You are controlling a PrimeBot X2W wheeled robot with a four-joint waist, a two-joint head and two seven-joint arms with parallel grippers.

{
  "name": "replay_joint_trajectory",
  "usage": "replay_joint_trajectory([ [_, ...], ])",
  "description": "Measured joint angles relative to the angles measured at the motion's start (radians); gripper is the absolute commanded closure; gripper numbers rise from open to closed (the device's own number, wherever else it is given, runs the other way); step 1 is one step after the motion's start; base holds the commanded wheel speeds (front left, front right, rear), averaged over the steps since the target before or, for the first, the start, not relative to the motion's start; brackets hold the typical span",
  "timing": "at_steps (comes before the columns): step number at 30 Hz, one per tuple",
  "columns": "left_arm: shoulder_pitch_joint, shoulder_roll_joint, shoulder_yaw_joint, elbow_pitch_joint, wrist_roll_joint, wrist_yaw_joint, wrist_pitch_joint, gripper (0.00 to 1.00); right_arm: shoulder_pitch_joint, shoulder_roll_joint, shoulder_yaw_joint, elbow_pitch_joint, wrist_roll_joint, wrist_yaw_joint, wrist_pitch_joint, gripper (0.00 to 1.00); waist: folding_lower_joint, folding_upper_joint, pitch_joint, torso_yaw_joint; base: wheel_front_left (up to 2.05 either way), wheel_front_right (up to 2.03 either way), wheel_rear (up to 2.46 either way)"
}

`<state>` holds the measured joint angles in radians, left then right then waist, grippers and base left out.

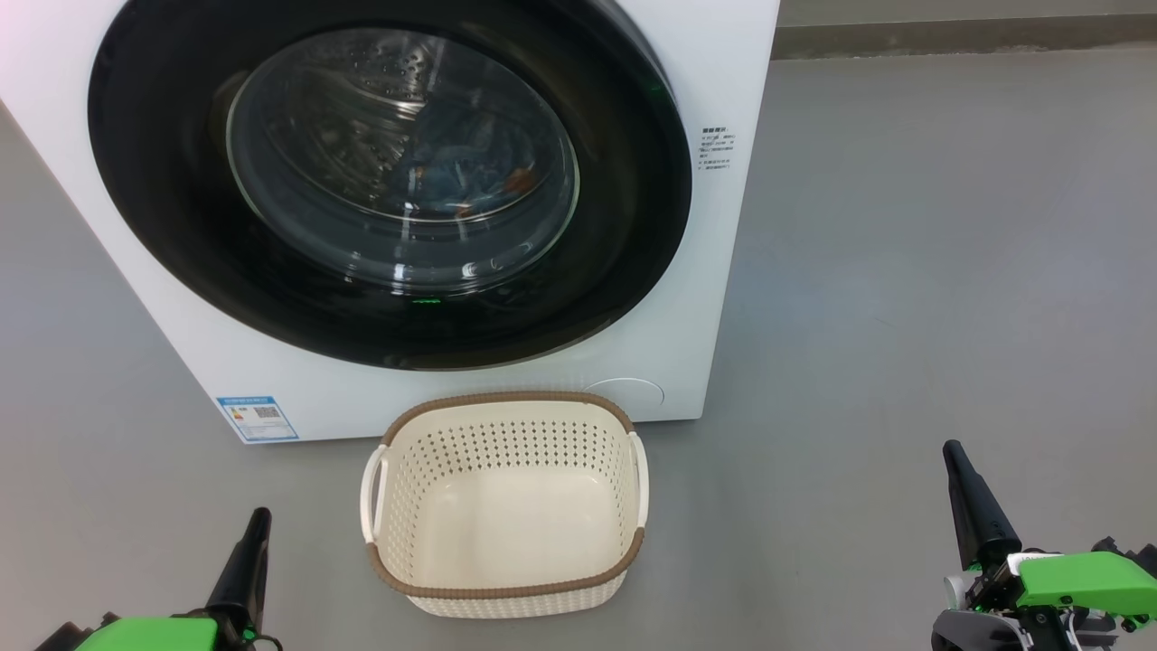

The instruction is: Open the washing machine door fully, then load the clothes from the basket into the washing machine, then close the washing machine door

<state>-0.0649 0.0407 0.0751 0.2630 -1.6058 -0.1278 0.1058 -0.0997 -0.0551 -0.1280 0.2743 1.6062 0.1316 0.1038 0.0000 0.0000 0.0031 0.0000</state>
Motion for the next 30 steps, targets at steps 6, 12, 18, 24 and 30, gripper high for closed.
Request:
replay_joint_trajectory([
  [6, 0.000, 0.000, 0.000, 0.000, 0.000, 0.000, 0.000, 1.00, 0.000, 0.000, -0.001, 0.000, 0.000, 0.000, 0.000, 1.00, 0.0000, 0.0000, 0.000, 0.000, 0.00, 0.00, 0.00],
  [12, 0.000, 0.000, 0.001, 0.000, 0.000, 0.000, 0.000, 1.00, 0.000, 0.001, -0.002, 0.000, 0.000, 0.000, 0.000, 1.00, 0.0000, 0.0000, 0.000, 0.000, 0.00, 0.00, 0.00],
  [18, 0.000, 0.000, 0.001, 0.000, 0.000, 0.000, 0.000, 1.00, 0.000, 0.001, -0.002, 0.000, 0.000, 0.000, 0.000, 1.00, 0.0000, 0.0000, 0.000, 0.000, 0.00, 0.00, 0.00],
  [24, -0.001, 0.000, 0.002, 0.000, 0.000, 0.000, 0.001, 1.00, 0.000, 0.002, -0.003, 0.000, 0.000, 0.000, 0.000, 1.00, 0.0000, 0.0000, 0.000, 0.000, 0.00, 0.00, 0.00],
  [30, -0.001, -0.001, 0.002, 0.000, 0.000, 0.000, 0.001, 1.00, 0.000, 0.003, -0.003, 0.000, 0.000, 0.000, 0.000, 1.00, 0.0000, 0.0000, 0.000, 0.000, 0.00, 0.00, 0.00],
])
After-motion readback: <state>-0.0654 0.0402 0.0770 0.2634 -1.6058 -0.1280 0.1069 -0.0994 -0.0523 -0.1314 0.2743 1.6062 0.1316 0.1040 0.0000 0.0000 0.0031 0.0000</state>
